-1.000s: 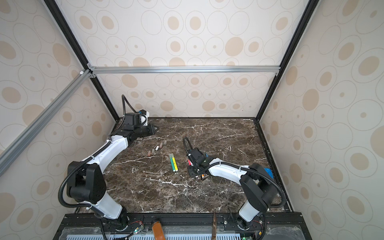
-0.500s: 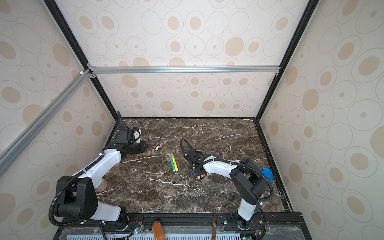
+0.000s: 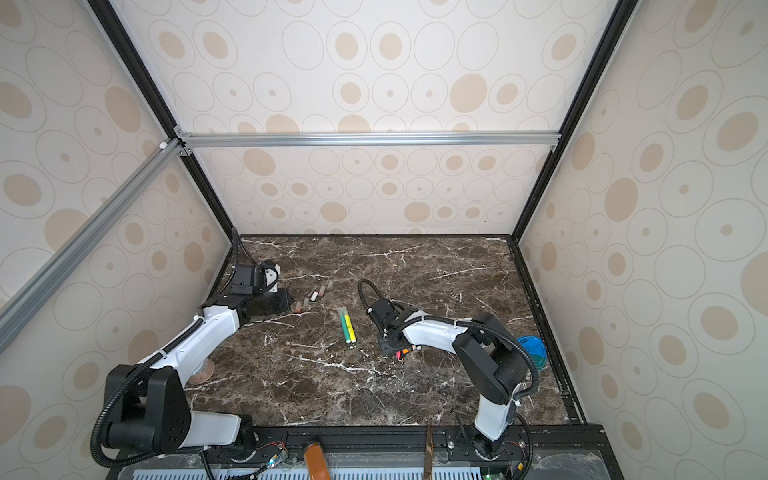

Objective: Remove pen caps from pens
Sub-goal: Place the pen at the center of the table, then place the pen cap at the middle-left of the table.

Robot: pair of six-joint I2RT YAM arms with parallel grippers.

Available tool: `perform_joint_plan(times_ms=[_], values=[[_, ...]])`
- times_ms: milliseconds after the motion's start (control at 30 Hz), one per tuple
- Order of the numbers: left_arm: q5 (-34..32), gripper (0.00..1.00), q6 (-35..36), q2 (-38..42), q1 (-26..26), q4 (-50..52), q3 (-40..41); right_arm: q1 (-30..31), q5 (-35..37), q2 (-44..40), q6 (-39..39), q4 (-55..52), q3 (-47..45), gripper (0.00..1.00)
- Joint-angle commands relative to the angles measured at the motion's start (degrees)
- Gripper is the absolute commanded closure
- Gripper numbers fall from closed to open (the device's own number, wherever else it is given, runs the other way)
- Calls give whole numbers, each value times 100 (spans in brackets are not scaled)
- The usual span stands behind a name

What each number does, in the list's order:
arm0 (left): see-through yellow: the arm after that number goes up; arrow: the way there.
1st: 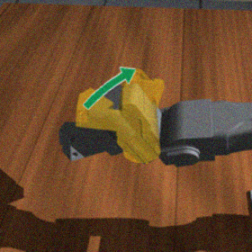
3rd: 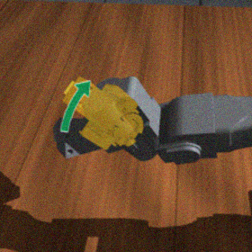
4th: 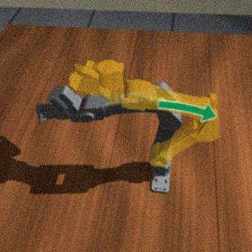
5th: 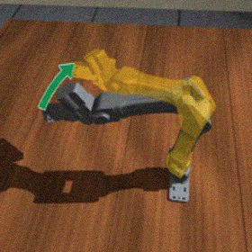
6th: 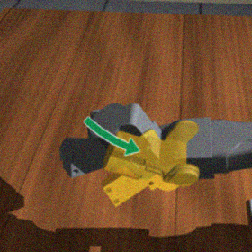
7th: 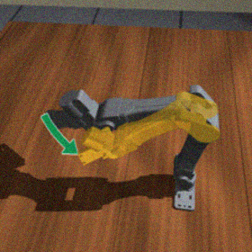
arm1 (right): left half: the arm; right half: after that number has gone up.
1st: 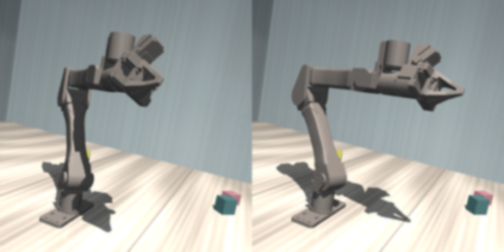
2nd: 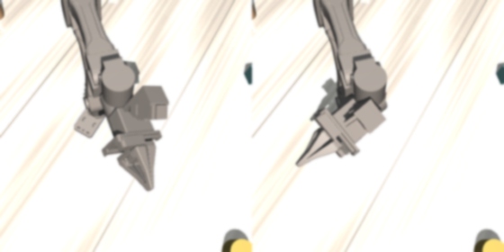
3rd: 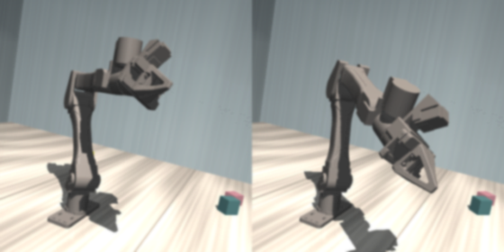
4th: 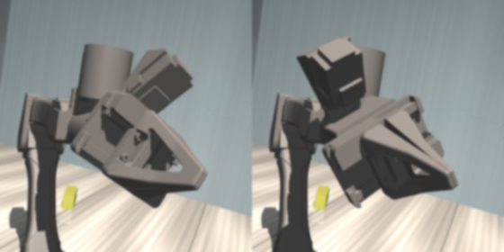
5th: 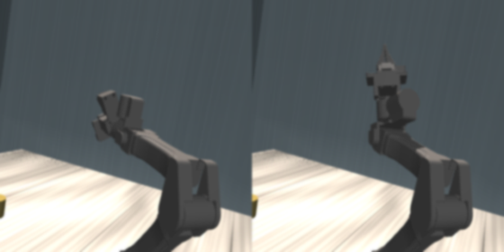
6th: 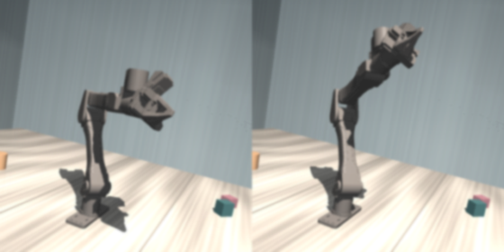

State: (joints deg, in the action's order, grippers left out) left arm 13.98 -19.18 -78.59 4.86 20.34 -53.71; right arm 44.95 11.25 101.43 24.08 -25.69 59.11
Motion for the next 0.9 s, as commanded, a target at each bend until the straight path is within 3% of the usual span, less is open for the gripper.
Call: perform_joint_plan(times_ms=[0,267,433,767,867], values=[[-86,99,221,87,-81,295,-186,-4,199,193,-82,-179,21,74],[1,100,98,130,-121,163,233,-61,469,-93,-458,-184,189,74],[-66,100,74,-117,-205,162,491,-65,195,-722,-783,-116,306,62],[-850,100,168,-1413,-226,353,-289,-75,-249,-1037,-1052,-335,942,59],[-739,99,179,-1673,-249,263,-407,-113,-337,-1014,-1111,-332,972,59]])
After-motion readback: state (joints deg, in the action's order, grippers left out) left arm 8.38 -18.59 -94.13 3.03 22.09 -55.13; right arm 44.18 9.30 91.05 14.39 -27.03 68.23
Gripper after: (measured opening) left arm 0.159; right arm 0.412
